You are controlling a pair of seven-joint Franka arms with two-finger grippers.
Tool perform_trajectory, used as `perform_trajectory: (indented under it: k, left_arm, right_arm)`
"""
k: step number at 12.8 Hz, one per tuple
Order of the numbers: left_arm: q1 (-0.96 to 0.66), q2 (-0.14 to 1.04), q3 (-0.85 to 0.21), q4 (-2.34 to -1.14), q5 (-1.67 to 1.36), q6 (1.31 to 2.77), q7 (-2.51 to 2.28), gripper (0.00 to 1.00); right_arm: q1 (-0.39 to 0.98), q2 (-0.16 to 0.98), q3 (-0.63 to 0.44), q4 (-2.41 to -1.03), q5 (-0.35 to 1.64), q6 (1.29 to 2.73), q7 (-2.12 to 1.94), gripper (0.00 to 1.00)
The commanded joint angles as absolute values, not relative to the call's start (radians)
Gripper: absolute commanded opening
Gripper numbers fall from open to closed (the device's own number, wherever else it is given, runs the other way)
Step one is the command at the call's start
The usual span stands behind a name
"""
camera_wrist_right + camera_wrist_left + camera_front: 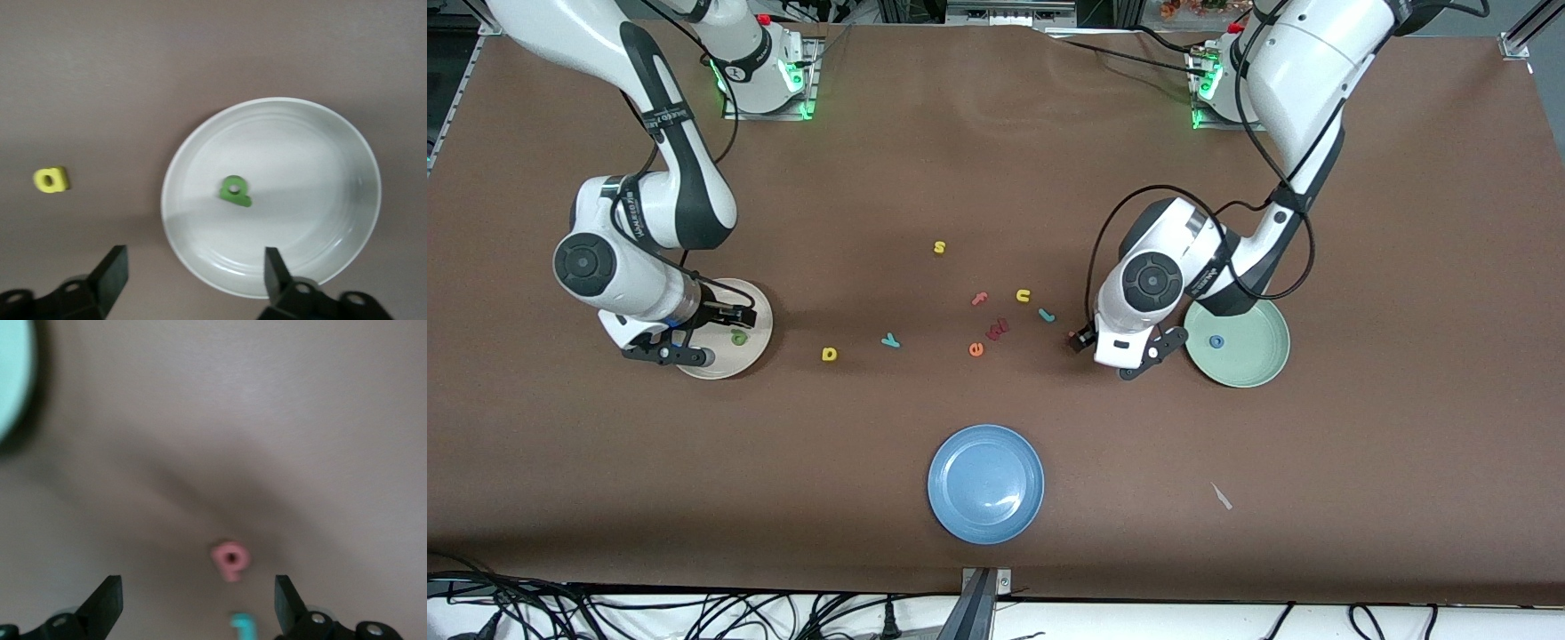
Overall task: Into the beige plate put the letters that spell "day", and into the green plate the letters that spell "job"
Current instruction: 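Move the left gripper to the pink p while the right gripper reaches the yellow a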
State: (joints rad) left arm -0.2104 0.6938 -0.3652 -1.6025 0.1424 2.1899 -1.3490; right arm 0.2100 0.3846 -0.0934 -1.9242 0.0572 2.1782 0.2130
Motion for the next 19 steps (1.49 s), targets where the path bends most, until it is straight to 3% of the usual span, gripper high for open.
perform_trajectory:
  k: [1,8,13,15,17,19]
  left_arm:
    - [-0.216,0.727,-0.362,-1.568,0.118,2.241,-1.514,1.00]
    - [-0.238,0.744,-0.359,-1.572,0.121,2.226,-1.601,1.00]
    - [-0.239,0.804,-0.356,-1.571,0.126,2.237,-1.690,0.98]
    - [-0.245,0.810,-0.356,-1.571,0.132,2.237,-1.732,0.85]
    - [-0.244,0.815,-0.356,-1.569,0.132,2.237,-1.730,0.59]
    - [-0.241,0.819,-0.354,-1.569,0.126,2.237,-1.730,0.39]
  right_arm:
    - [0.233,0.425,-0.091,-1.885,0.092,2.161,0.285,1.00]
    - [0.366,0.521,-0.092,-1.778,0.098,2.183,0.572,1.00]
    - [0.370,0.571,-0.077,-1.769,0.115,2.262,0.575,1.00]
    - [0.373,0.589,-0.075,-1.769,0.164,2.293,0.575,1.00]
    - [0.382,0.603,-0.075,-1.772,0.164,2.312,0.571,1.00]
    - [0.382,0.614,-0.074,-1.772,0.166,2.333,0.569,1.00]
